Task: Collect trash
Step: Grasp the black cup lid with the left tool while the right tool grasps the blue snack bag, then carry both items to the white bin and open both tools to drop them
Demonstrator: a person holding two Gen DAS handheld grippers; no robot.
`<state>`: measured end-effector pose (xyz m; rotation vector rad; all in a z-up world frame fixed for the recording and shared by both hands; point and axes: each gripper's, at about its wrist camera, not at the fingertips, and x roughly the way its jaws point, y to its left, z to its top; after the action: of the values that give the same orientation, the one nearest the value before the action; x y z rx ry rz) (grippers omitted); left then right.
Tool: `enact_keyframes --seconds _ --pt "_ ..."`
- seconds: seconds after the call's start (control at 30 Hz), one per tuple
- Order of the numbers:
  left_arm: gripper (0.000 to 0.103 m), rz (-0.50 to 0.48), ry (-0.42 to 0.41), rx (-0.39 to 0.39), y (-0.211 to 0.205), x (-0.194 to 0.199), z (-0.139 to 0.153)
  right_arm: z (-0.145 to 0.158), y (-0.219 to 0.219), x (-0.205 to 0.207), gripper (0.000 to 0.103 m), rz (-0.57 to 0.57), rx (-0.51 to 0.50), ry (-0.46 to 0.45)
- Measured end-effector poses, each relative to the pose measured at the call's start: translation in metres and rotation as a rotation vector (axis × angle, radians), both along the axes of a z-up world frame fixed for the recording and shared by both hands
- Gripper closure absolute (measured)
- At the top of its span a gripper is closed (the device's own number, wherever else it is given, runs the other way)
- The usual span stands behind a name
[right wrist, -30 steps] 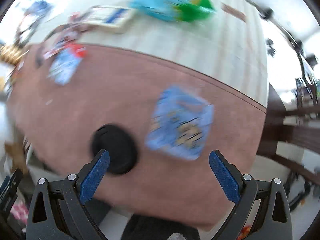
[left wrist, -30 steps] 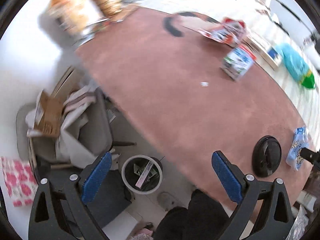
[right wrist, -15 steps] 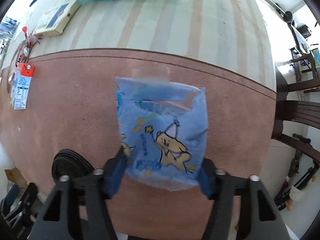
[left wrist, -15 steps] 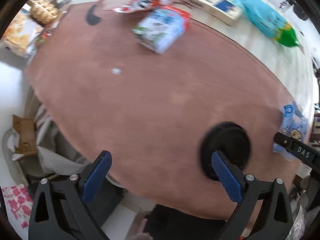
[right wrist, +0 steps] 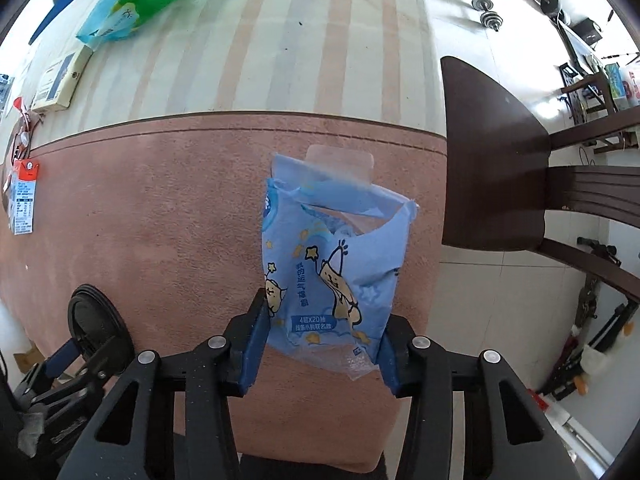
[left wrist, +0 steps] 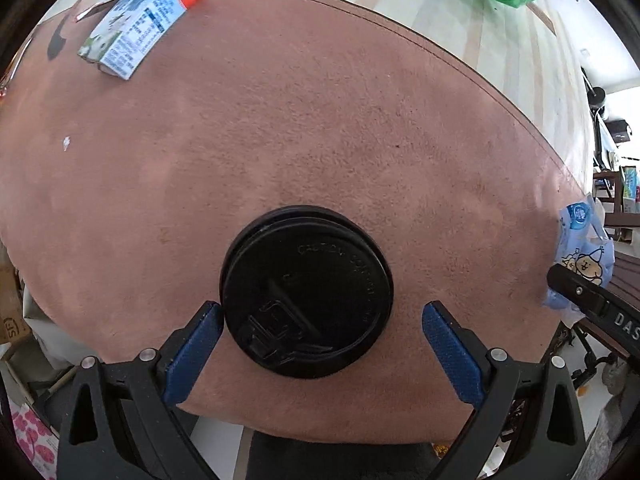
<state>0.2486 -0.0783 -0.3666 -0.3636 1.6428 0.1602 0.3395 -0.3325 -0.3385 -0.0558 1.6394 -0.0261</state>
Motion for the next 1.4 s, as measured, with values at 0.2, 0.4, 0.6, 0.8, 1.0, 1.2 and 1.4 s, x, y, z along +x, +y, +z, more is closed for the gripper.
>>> enact_keyframes --seconds 0.2,0.4,0.6,0.8,1.0,1.2,1.4 --pt "0.022 -0.001 -0.059 0.067 0.002 0.003 0.011 0.003 0.020 -0.005 0.055 0.024 0.001 -0.004" --pt "0.022 0.025 -0.133 0.100 0.006 0.003 0.045 0.012 0.041 -0.008 0.056 0.079 0.017 -0.011" --pt "0.022 0.074 -0.257 0.178 0.021 -0.010 0.104 0.039 0.080 -0.015 0.057 0.170 0.061 -0.049" --pt "0.022 0.168 -0.339 0.209 0.078 -0.066 0.146 0.072 0.139 -0.031 0.057 0.277 0.157 -0.094" --pt "0.022 0.309 -0.381 0.246 0.131 -0.126 0.169 0.087 0.208 -0.061 0.057 0.428 0.218 -0.092" --pt "0.022 0.502 -0.353 0.269 0.185 -0.212 0.158 0.086 0.290 -0.127 0.057 0.629 0.275 -0.043" --pt "0.022 0.710 -0.265 0.249 0.229 -0.309 0.105 0.041 0.367 -0.218 0.057 0.825 0.283 0.048"
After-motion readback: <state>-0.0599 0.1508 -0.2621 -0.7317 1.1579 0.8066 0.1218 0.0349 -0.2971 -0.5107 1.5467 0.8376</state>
